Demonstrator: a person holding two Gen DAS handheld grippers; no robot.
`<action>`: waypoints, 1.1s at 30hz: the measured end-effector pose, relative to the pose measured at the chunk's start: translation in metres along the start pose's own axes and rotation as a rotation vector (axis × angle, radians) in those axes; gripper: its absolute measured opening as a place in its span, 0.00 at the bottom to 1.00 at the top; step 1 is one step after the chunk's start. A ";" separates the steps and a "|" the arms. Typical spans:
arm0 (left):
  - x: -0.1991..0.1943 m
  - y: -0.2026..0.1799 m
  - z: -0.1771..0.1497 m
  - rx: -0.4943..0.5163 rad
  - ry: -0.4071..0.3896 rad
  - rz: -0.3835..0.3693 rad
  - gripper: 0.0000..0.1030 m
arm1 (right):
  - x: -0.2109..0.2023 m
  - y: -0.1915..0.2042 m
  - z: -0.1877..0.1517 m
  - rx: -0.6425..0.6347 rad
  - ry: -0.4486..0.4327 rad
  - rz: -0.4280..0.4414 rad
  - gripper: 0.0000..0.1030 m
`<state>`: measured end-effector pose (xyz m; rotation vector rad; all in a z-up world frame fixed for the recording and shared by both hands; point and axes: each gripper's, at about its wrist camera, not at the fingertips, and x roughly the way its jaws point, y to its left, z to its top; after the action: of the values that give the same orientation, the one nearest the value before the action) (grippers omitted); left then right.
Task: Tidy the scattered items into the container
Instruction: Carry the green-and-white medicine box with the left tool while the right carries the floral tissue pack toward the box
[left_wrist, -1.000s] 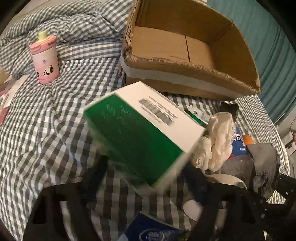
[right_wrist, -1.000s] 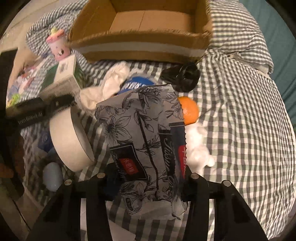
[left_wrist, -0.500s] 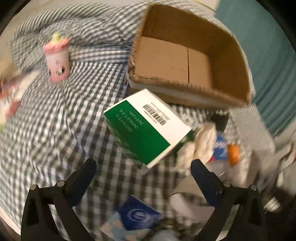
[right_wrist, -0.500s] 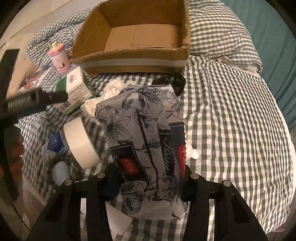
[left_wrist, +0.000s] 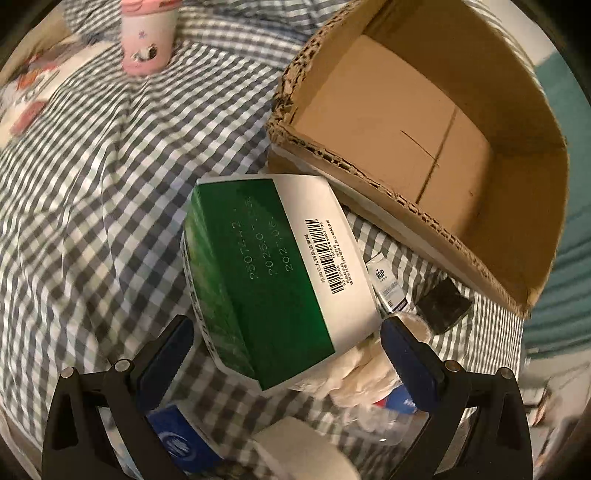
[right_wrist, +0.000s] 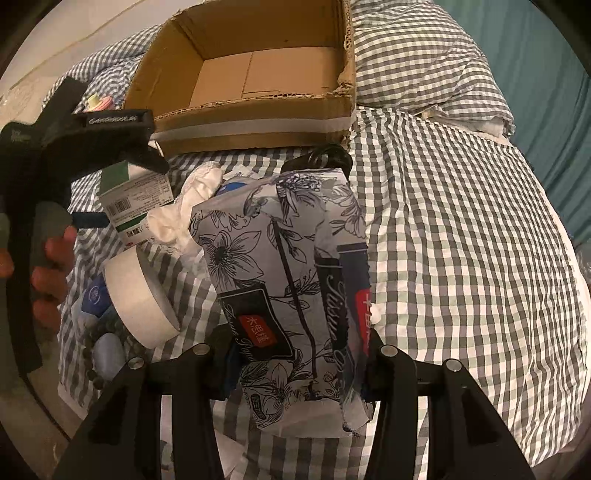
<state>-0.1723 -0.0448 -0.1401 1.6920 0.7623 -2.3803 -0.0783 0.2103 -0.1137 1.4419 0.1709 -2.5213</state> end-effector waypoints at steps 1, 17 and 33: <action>0.002 -0.002 0.001 -0.003 0.000 0.014 1.00 | 0.002 0.001 0.000 -0.001 0.003 -0.001 0.45; -0.008 0.035 0.001 -0.113 0.038 -0.007 1.00 | 0.001 -0.005 0.001 0.012 -0.009 0.000 0.45; 0.033 -0.001 0.013 -0.170 0.098 0.028 1.00 | -0.006 -0.008 0.000 0.029 -0.021 -0.024 0.45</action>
<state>-0.1958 -0.0435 -0.1664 1.7468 0.9209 -2.1601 -0.0776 0.2190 -0.1085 1.4320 0.1499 -2.5666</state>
